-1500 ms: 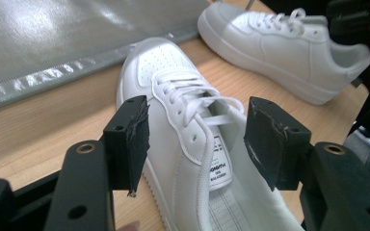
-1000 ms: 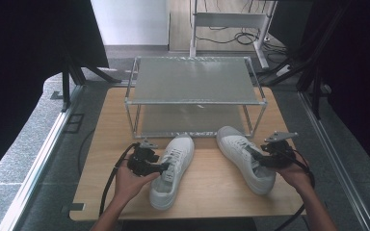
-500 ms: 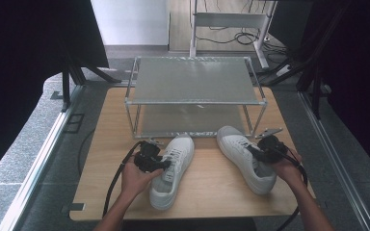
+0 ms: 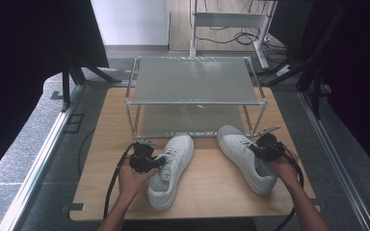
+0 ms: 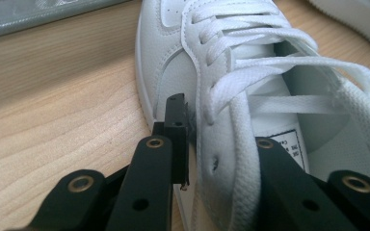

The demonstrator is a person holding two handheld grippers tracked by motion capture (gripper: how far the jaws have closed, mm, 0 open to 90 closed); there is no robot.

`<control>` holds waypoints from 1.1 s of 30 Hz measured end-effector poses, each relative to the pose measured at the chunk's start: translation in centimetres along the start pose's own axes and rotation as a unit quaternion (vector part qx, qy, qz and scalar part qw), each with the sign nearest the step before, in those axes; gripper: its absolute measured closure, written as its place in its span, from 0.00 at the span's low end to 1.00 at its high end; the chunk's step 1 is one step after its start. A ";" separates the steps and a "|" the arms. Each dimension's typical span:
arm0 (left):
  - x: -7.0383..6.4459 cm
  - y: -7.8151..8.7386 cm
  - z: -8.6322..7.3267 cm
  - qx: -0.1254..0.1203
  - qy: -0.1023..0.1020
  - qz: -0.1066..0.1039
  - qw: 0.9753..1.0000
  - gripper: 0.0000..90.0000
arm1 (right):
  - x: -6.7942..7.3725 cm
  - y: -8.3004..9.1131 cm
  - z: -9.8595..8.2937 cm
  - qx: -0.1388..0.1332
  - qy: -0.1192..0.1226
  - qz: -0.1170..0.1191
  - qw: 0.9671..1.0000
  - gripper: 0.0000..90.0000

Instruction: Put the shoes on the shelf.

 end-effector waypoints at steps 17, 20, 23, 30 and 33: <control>1.9 1.0 -0.5 -0.052 0.058 -0.056 0.995 0.93 | -0.2 -0.1 0.0 -0.004 -0.026 0.017 1.000 0.95; 1.9 1.0 -0.5 -0.060 0.061 -0.061 0.994 0.93 | -0.1 0.0 0.0 -0.004 -0.022 0.014 1.000 0.96; 2.0 1.1 -0.4 -0.068 0.071 -0.069 0.993 0.93 | -0.1 0.0 0.1 -0.006 -0.024 0.015 1.000 0.96; 1.9 1.1 -0.1 -0.073 0.073 -0.073 0.992 0.93 | 0.1 0.2 0.2 -0.011 -0.029 0.023 0.999 0.96; 1.6 1.2 0.1 -0.081 0.076 -0.082 0.990 0.93 | 0.4 0.7 0.5 -0.026 -0.018 0.022 0.999 0.96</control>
Point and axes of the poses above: each handheld gripper's, and its own axes: y roughly backward along the jaws, z roughly out of its top, x roughly to its left, the point moved 10 cm from there along -y, roughly forward along the jaws, and after that the axes turned 10 degrees about -z, right-handed, at the moved point
